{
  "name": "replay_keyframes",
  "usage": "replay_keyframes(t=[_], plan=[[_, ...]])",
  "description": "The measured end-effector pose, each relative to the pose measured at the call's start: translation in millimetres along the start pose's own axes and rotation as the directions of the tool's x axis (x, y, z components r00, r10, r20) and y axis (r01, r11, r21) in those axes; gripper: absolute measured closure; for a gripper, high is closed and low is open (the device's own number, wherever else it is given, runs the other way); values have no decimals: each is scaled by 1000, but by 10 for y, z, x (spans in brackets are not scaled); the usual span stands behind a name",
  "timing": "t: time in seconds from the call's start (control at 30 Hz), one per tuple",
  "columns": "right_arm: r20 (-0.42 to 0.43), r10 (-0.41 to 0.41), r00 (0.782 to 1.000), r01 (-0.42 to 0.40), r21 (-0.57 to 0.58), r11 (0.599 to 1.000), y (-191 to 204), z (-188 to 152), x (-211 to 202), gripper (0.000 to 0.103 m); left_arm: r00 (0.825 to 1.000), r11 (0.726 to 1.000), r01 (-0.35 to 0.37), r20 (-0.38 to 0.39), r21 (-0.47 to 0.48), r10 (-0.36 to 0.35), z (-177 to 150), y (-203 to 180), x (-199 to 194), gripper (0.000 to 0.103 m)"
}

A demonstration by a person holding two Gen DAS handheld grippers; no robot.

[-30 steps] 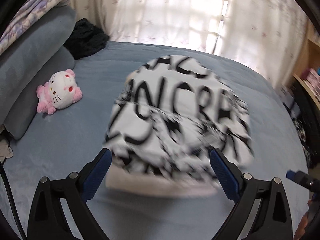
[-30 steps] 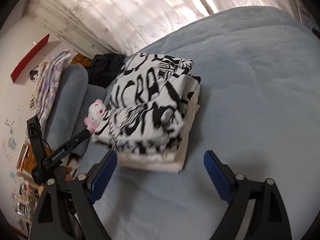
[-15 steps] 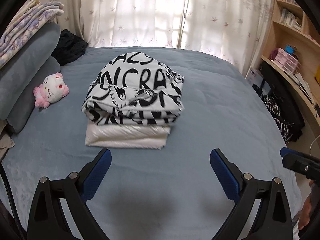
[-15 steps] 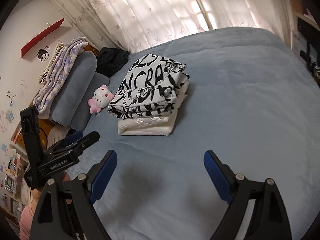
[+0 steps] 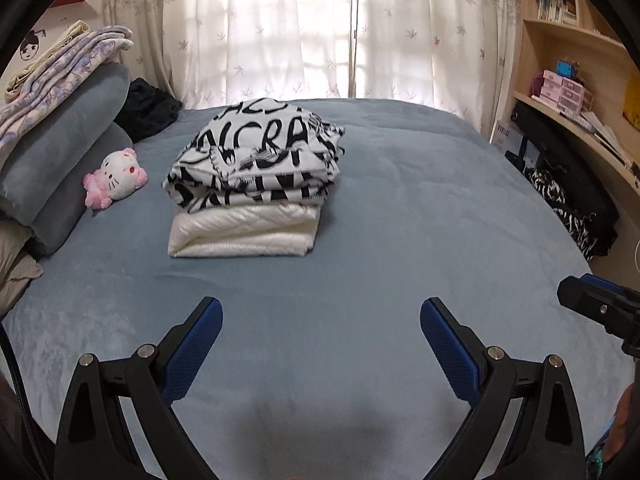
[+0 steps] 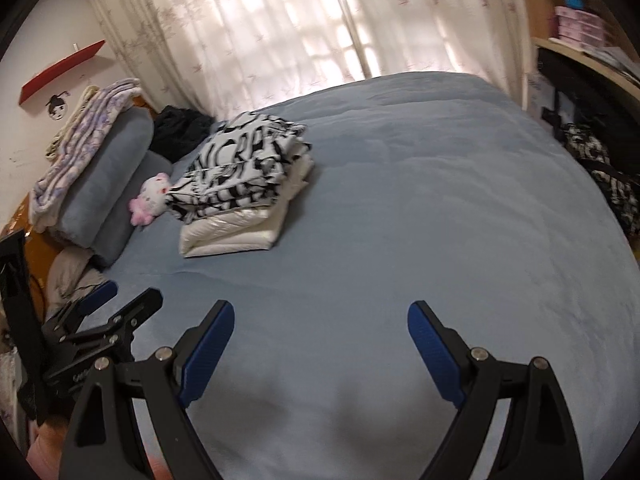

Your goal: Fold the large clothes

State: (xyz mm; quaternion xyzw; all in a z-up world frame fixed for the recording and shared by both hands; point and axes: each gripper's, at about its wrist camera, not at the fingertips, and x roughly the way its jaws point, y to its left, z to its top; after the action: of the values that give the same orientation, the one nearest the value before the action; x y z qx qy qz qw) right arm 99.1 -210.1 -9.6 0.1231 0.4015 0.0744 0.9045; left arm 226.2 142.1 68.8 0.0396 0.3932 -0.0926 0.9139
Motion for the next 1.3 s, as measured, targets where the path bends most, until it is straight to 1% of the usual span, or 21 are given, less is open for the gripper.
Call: replay_keyframes(t=[0.03,0.23,0.37,0.47,0.53,0.67,0.73,0.87,0.97,1.13,1.3], plan=[[6,-24,1000,24,7,1000,-31,-80,-6,14,1000,1000,-5,-4,-6,5,-64,-23,5,5],[20,-83,996,83,1,997,-57,-469,-3,14,1000,999,10,-5,-39,-10,-374,-132,-71,5],[22,-81,996,81,23,996,-56,-677,-16,14,1000,999,12,-15,-40,-12,-540,-189,-121,5],[19,-69,997,68,38,997,-54,-759,-34,14,1000,999,13,-28,-46,-14,-625,-208,-130,5],[18,-61,998,61,30,998,-29,-794,-53,14,999,999,23,-38,-40,-24,-678,-249,-136,5],[37,-79,996,79,0,997,26,-838,-113,14,999,999,30,-39,-24,-31,-732,-322,-164,5],[45,-77,996,77,-1,997,24,-849,-134,14,999,999,28,-38,-30,-29,-739,-320,-175,5],[54,-73,996,73,7,997,9,-852,-169,14,998,998,45,-46,-40,-47,-734,-302,-188,5],[71,-80,994,80,-5,997,33,-852,-211,14,999,999,34,-30,-35,-35,-733,-305,-230,5],[74,-70,995,70,-2,998,41,-846,-242,14,998,998,47,-39,-52,-49,-729,-281,-248,5],[82,-81,993,82,-12,997,70,-847,-279,14,999,998,33,-29,-45,-34,-735,-279,-280,5]])
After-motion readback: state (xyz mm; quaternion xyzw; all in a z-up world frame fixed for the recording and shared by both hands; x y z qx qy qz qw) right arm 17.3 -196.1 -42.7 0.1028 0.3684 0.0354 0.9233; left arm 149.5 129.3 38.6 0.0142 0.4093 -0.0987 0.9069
